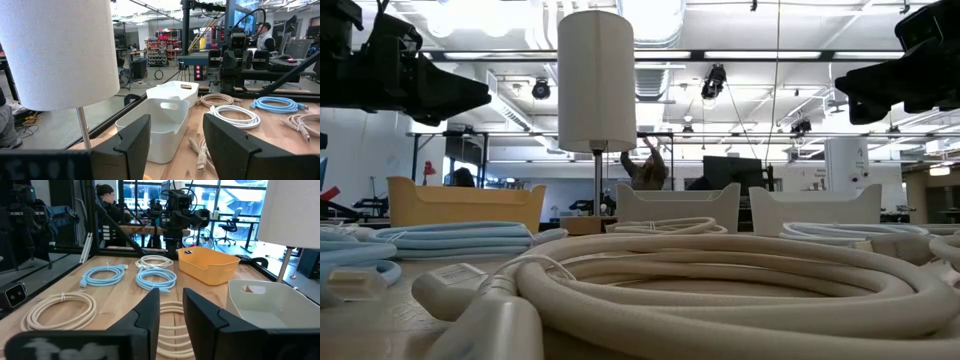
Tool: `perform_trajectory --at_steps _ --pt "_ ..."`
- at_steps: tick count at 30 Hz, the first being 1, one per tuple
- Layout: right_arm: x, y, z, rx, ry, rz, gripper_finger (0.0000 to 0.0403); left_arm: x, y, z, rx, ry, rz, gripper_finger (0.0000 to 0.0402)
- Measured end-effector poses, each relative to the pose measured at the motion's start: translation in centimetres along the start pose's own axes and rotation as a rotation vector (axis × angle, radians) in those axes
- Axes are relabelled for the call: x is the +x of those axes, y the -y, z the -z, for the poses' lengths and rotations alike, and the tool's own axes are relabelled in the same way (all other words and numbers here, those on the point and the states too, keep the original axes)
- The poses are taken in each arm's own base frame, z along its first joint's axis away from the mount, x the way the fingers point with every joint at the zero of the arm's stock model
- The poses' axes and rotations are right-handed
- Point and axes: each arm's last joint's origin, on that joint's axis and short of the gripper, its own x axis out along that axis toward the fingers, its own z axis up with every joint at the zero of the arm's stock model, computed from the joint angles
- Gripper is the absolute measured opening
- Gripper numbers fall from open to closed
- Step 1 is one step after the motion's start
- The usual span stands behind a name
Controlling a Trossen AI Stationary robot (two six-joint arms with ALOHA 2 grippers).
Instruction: Sort HDMI cables
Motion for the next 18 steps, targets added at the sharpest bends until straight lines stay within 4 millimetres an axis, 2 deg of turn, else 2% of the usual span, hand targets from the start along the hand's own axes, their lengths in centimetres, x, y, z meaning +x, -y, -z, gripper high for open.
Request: perform_trajectory --at_steps 18 --pt "0.00 0.00 0.01 0.000 0.000 0.000 0.0068 0.00 0.00 0.01 0.000 0.000 0.000 0.0193"
